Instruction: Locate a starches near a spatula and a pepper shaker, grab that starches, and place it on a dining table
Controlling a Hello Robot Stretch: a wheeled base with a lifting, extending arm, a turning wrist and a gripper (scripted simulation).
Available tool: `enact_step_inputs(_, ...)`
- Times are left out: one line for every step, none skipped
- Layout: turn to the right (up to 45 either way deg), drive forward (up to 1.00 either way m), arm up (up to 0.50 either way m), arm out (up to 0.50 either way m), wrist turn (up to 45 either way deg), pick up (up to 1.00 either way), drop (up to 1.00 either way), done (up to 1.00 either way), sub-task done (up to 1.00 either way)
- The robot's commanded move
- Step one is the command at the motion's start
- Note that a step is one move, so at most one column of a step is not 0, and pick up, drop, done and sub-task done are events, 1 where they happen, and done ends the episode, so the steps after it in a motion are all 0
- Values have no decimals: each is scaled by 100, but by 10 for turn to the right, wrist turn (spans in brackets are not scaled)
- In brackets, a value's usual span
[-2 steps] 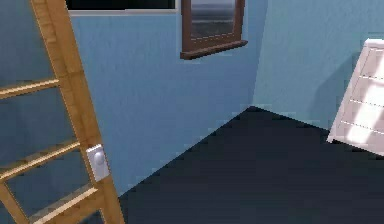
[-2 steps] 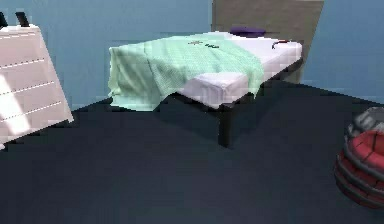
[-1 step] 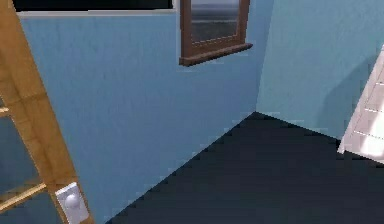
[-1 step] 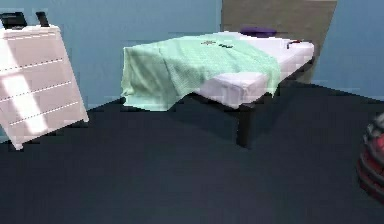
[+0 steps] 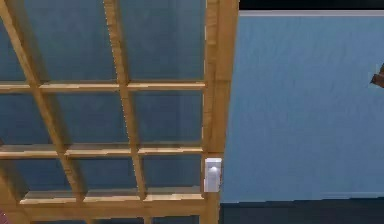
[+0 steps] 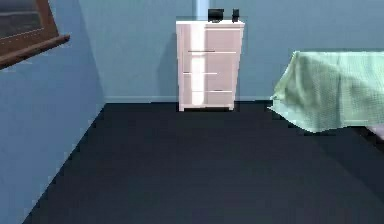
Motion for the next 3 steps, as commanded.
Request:
enact_step_inputs(-450, 0, 0, 0, 0, 0, 0, 0, 0)
enact_step_inputs(-360, 0, 0, 0, 0, 0, 0, 0, 0)
enact_step_inputs(0, 90, 0, 0, 0, 0, 0, 0, 0)
